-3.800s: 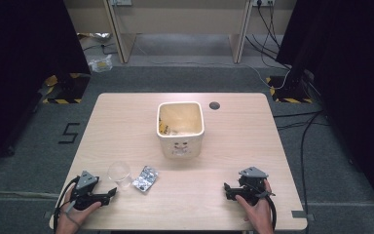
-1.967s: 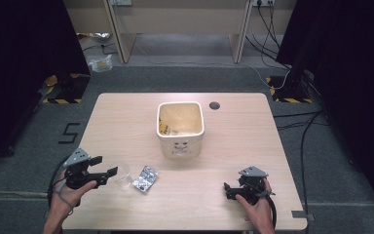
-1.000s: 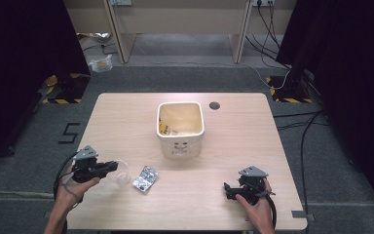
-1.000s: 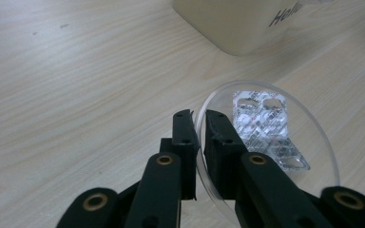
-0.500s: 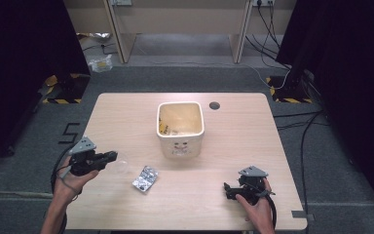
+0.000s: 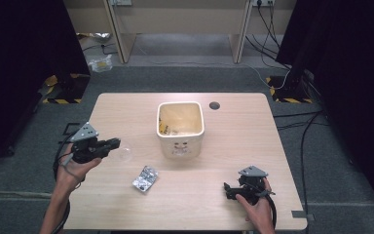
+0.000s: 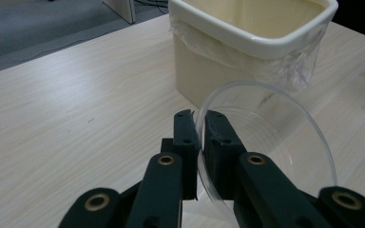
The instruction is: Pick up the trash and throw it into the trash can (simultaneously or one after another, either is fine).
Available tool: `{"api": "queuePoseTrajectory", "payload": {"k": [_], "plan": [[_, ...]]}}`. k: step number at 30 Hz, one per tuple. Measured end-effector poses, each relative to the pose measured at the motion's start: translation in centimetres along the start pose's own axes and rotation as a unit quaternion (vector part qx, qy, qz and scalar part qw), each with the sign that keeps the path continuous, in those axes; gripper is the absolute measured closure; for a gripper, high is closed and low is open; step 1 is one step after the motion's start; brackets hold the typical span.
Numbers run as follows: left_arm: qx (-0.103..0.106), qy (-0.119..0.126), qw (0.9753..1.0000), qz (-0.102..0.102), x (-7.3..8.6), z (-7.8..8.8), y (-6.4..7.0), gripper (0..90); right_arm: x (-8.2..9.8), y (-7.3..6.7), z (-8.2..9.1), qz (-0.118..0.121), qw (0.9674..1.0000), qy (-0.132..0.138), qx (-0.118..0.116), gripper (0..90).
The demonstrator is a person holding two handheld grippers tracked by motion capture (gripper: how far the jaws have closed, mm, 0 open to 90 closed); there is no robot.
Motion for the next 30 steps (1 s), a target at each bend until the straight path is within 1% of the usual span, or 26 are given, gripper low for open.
{"api": "queuePoseTrajectory", "payload": {"k": [4,10,15,18,20,25,30], "plan": [[0.000,0.007,1.0000,-0.002,-1.2,0.2,-0.1,83.2,0.0,0.0,0.0,0.000,1.0000,0.000,0.000,0.4],[0.001,0.012,0.9999,-0.005,-2.8,0.5,-0.2,83.2,0.0,0.0,0.0,0.001,1.0000,0.000,0.000,0.4],[0.002,0.015,0.9998,-0.012,-4.2,0.3,0.1,83.1,0.0,0.0,0.0,0.001,1.0000,0.000,0.000,0.4],[0.002,0.021,0.9997,-0.015,-5.1,0.3,0.2,83.0,0.0,0.0,0.0,0.001,1.0000,0.000,0.001,0.4],[0.003,0.027,0.9995,-0.015,-5.7,0.1,0.3,82.9,0.0,0.0,0.0,0.001,1.0000,0.000,0.001,0.4],[0.001,0.035,0.9991,-0.022,-7.2,-0.2,0.5,82.9,0.0,0.0,0.0,0.001,1.0000,0.000,0.001,0.4],[-0.004,0.038,0.9988,-0.032,-8.9,-0.8,0.6,82.9,0.0,0.0,0.0,0.002,1.0000,0.000,0.001,0.4]]}}
Point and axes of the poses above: each handheld gripper's, and its own axes: z roughly backward along the jaws, x roughly out of its underside, y roughly to its right, the point moved 9 cm from there along -z, roughly forward along the jaws, and after that the axes turned 9 degrees about x, right-handed, at the moved point
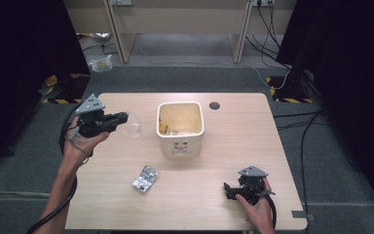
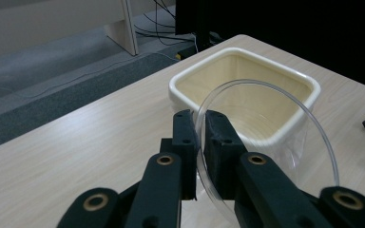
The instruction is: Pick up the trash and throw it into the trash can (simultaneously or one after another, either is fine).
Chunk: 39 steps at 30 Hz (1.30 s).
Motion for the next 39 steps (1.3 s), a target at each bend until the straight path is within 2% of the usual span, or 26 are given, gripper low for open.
{"api": "queuePoseTrajectory", "payload": {"k": [11,18,23,26,33,39], "plan": [[0.009,0.002,0.9998,-0.020,-3.8,-3.1,0.8,83.0,0.0,0.0,0.0,0.000,1.0000,0.000,0.000,0.3],[0.036,-0.004,0.9990,-0.027,-5.5,-6.2,2.5,82.9,0.0,0.0,0.0,0.000,1.0000,0.000,0.000,0.3],[0.050,-0.012,0.9982,-0.032,-5.7,-8.2,3.4,82.9,0.0,0.0,0.0,-0.001,1.0000,0.000,-0.001,0.4],[0.057,-0.014,0.9979,-0.028,-5.6,-9.2,3.7,82.9,0.0,0.0,0.0,-0.001,1.0000,0.000,-0.001,0.4],[0.065,-0.020,0.9973,-0.028,-5.7,-10.8,4.2,82.7,0.0,0.0,0.0,-0.001,1.0000,-0.001,-0.001,0.4],[0.072,-0.035,0.9965,-0.024,-5.1,-12.6,4.4,82.2,0.0,0.0,0.0,-0.001,1.0000,0.000,0.000,0.4]]}}
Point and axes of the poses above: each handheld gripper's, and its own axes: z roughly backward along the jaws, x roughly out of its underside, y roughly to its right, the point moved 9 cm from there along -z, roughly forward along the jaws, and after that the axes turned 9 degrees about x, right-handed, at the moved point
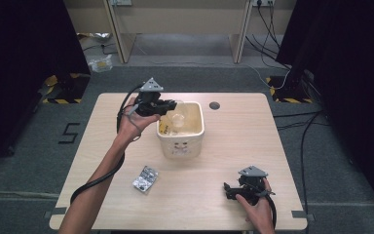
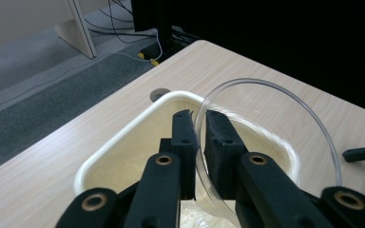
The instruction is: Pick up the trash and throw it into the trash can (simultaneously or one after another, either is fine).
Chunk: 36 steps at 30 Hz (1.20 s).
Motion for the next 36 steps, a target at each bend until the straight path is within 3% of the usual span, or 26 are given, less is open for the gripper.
{"api": "queuePoseTrajectory", "payload": {"k": [7,14,16,17,20,24,30,36], "plan": [[0.002,-0.023,0.9997,0.011,1.2,-2.0,-0.7,81.3,0.0,0.0,0.0,0.000,1.0000,0.000,0.000,0.4],[-0.002,-0.035,0.9992,0.020,1.9,-2.6,-1.2,78.8,0.0,0.0,0.0,0.000,1.0000,0.000,0.000,0.3],[0.002,-0.042,0.9987,0.028,2.1,-2.9,-1.2,72.0,0.0,0.0,0.0,0.000,1.0000,0.000,0.000,0.4],[0.000,-0.043,0.9985,0.032,2.2,-3.0,-1.3,63.9,0.0,0.0,0.0,0.000,1.0000,0.000,0.000,0.3],[-0.007,-0.031,0.9984,0.047,2.0,-2.9,-1.6,47.5,0.0,0.0,0.0,0.000,1.0000,0.000,0.000,0.3],[-0.008,-0.016,0.9976,0.066,1.3,-1.9,-1.8,32.9,0.0,0.0,0.0,0.000,1.0000,0.000,-0.001,0.4],[-0.005,-0.005,0.9974,0.071,0.6,0.1,-1.3,23.9,0.0,0.0,0.0,0.000,1.0000,0.000,-0.001,0.3],[-0.004,0.000,0.9973,0.073,1.0,1.8,-0.8,17.8,0.0,0.0,0.0,0.001,1.0000,0.000,0.000,0.4]]}}
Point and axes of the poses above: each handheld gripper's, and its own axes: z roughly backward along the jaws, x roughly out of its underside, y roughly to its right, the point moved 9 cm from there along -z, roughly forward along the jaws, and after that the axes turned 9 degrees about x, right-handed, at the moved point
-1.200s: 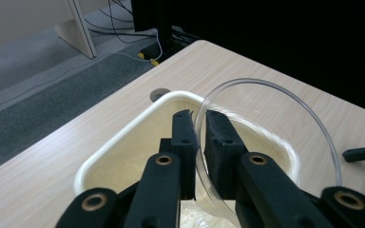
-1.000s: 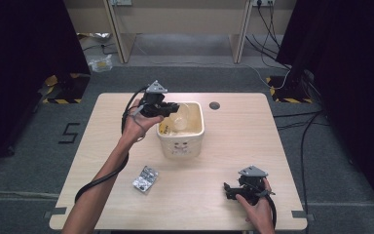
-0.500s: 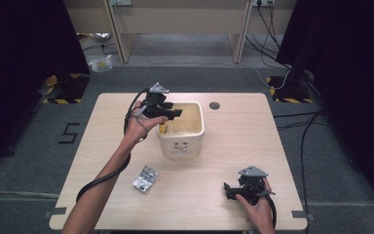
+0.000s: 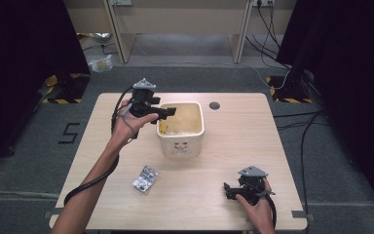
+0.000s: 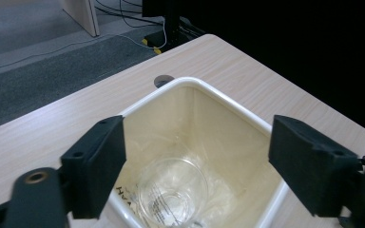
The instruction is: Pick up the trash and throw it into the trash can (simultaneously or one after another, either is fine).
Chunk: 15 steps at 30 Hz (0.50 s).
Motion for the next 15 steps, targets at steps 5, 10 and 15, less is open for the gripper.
{"api": "queuePoseTrajectory", "payload": {"k": [5,10,15], "plan": [[0.004,0.008,1.0000,-0.002,0.8,1.2,0.4,17.8,0.0,0.0,0.0,0.001,1.0000,0.000,-0.001,0.3],[0.004,0.014,0.9999,-0.003,1.7,2.6,0.6,17.8,0.0,0.0,0.0,0.001,1.0000,-0.001,-0.001,0.3],[0.004,0.023,0.9997,0.000,3.0,4.1,0.8,17.8,0.0,0.0,0.0,0.001,1.0000,0.000,-0.001,0.3]]}}
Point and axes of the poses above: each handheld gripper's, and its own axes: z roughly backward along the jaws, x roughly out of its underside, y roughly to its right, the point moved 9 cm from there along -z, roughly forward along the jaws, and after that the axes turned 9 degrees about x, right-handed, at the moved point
